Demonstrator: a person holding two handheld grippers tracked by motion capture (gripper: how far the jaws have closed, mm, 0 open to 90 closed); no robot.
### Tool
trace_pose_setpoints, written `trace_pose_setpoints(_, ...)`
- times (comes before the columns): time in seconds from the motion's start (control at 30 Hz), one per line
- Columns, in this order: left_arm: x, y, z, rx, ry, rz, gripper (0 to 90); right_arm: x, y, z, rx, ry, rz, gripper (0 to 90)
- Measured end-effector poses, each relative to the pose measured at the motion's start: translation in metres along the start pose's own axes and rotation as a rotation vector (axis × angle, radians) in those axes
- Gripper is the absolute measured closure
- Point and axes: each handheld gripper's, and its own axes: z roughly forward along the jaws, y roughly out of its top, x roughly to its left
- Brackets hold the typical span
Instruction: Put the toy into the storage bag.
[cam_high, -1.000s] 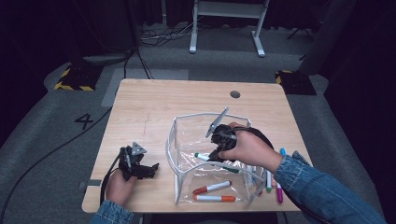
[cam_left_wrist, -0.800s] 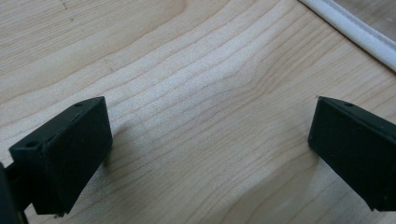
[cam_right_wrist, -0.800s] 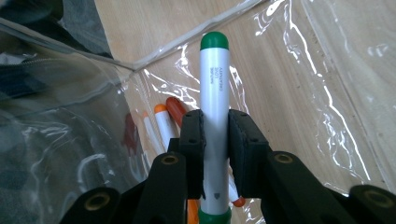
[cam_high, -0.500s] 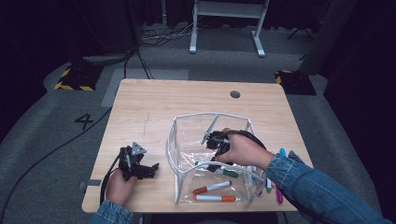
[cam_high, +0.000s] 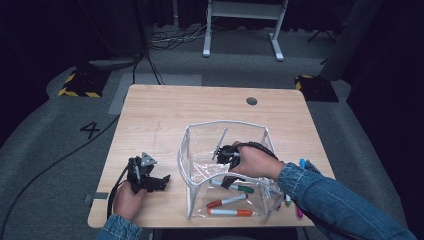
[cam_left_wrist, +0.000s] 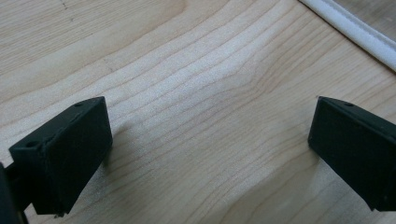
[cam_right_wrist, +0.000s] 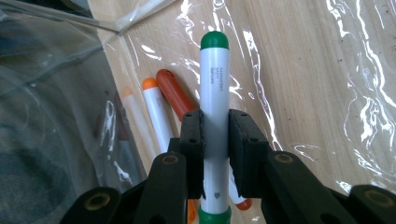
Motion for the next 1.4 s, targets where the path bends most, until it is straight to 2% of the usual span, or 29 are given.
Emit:
trace_pose_setpoints(0.3,0.0,0.0,0.0,0.002,-0.002,0.0,0.0,0.001,0.005,0.008,0.051,-0.01,-0.029,76.4)
trace_pose_setpoints(0.4,0.0,0.0,0.0,0.001,-0.001,-0.001,0.0,0.001,0.005,0.012,0.057,-0.027,-0.068,76.1)
trace_pose_setpoints(0.43,0.0,0.0,0.0,0.001,-0.002,0.0,0.0,0.001,0.005,0.012,0.061,-0.034,-0.084,71.8)
trace_pose_setpoints(0.47,0.0,0.0,0.0,0.001,-0.001,0.0,0.0,0.001,0.005,0.012,0.051,-0.05,-0.103,63.3)
trace_pose_setpoints(0.53,0.0,0.0,0.0,0.001,-0.002,-0.001,0.0,-0.001,0.005,0.011,-0.004,-0.061,-0.12,56.5)
trace_pose_setpoints(0.6,0.0,0.0,0.0,0.001,-0.002,-0.001,0.0,-0.001,0.005,0.004,-0.056,-0.063,-0.086,52.0)
trace_pose_setpoints(0.67,0.0,0.0,0.0,0.001,-0.001,-0.001,0.0,0.0,0.004,-0.008,-0.109,-0.107,-0.075,49.9)
trace_pose_setpoints(0.73,0.0,0.0,0.0,0.002,-0.002,-0.001,0.0,0.002,0.001,-0.025,-0.182,-0.149,-0.052,47.9)
trace_pose_setpoints(0.87,0.0,0.0,0.0,0.001,-0.001,-0.001,0.0,0.009,-0.011,-0.063,-0.359,-0.182,-0.015,47.1)
trace_pose_setpoints(1.0,0.0,0.0,0.0,0.001,0.0,-0.001,0.0,0.016,-0.033,-0.097,-0.478,-0.215,0.012,46.9)
trace_pose_setpoints(1.1,0.0,0.0,0.0,0.001,0.0,-0.001,0.0,0.02,-0.054,-0.119,-0.529,-0.253,0.025,46.6)
trace_pose_setpoints(1.2,0.0,0.0,0.0,0.001,0.0,-0.001,0.0,0.021,-0.08,-0.136,-0.578,-0.286,0.068,46.4)
trace_pose_setpoints(1.4,0.0,0.0,0.0,0.001,0.0,-0.001,0.0,0.011,-0.139,-0.151,-0.622,-0.342,0.186,46.4)
